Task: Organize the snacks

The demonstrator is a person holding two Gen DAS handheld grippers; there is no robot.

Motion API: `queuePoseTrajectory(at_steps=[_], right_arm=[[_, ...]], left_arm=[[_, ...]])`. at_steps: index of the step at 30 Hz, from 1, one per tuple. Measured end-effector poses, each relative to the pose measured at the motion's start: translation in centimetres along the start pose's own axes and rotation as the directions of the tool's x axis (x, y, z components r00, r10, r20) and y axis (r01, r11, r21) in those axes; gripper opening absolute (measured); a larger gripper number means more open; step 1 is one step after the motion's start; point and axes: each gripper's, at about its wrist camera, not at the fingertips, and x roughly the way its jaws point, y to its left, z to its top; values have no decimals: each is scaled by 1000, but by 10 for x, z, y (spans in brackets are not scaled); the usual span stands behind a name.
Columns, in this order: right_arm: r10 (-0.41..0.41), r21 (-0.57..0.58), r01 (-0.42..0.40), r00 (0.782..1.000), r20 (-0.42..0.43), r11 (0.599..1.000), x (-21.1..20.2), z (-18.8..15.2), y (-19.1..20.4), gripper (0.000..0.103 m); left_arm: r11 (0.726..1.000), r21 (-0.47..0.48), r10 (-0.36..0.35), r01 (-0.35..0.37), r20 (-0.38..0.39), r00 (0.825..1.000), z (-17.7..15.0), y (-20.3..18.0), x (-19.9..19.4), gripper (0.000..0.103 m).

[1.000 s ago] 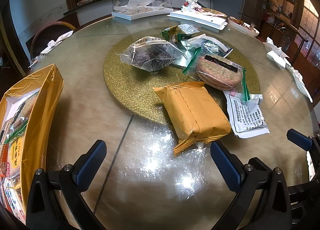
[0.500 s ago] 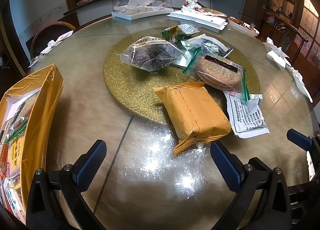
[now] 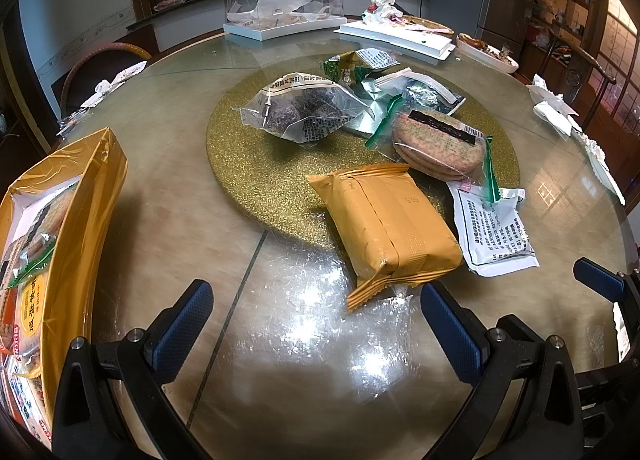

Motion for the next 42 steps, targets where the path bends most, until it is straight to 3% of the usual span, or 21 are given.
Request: queuePoseTrajectory(at_steps=[16,21,25,31,35,39,42], right_arm=[[0,0,0,1000,0,1000,0,0,0,103],[0,0,0,1000,0,1000,0,0,0,103],[0,0,0,1000,0,1000,-1,0,0,103],[-20,27,20,1000,-1,999,1,2,4,103],[6,18,-7,1000,4,1000,2,6,3,103],[104,142,-113,992,69,983,-22,-4,-17,100],[104,171,-120,989,101,978,-38,-6,-22,91]], left_arm=[[1000,6,-5,5,-2,1000,0,1,0,103],[1000,-9,7,-7,-58,998,0,9,-2,103],[1000,-5,2,-2,-59,998,2,18,-1,103],[990,-60,-125,125,-6,992,-2,34,-13,103],[992,-15,-125,126,28,992,4,23,-20,103],[987,-12,-160,160,33,987,24,14,-24,103],[989,-7,-146,147,20,989,42,3,-13,102]])
